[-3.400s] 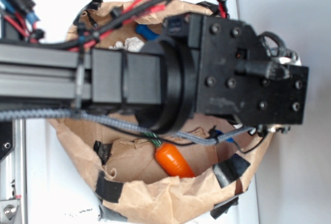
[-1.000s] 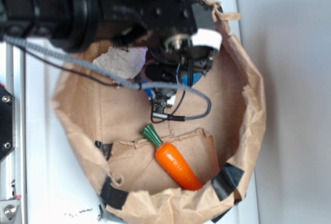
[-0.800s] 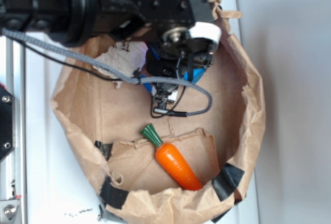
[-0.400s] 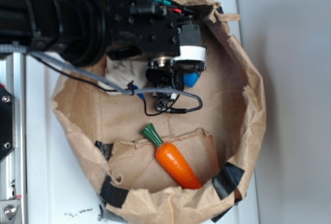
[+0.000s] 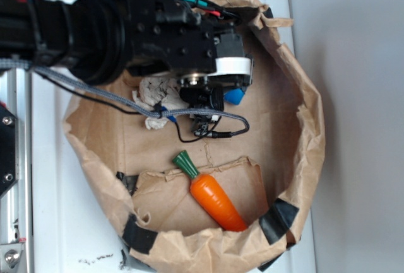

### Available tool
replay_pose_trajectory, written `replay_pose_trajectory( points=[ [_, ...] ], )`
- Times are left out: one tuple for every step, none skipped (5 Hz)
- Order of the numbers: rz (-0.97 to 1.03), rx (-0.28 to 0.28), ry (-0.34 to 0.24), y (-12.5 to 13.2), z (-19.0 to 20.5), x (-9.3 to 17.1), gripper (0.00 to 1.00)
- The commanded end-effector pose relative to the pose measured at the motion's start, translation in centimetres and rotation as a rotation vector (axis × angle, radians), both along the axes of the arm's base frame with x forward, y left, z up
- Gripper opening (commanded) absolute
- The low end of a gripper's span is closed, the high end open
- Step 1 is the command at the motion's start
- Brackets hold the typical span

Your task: Grab the blue bottle.

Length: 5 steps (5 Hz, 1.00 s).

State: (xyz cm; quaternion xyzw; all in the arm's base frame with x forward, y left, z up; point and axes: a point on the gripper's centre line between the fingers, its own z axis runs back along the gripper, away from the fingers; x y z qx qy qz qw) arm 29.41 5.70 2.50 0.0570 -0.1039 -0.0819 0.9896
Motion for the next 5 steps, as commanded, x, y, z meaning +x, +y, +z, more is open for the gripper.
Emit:
replay_pose_trajectory(
  points=[
    [-0.076, -0.166, -0.002, -2.1, 8.4, 0.7, 0.0],
    [-0.103, -0.218, 0.028, -2.8, 10.8, -0.1, 0.0],
    [-0.075, -0.259, 0.031, -2.8, 11.5, -0.6, 0.0],
    [0.156, -0.317, -0.103, -3.2, 13.7, -1.9, 0.0],
    [0.207, -0.352, -0.109, -3.7, 15.9, -2.1, 0.0]
  ],
)
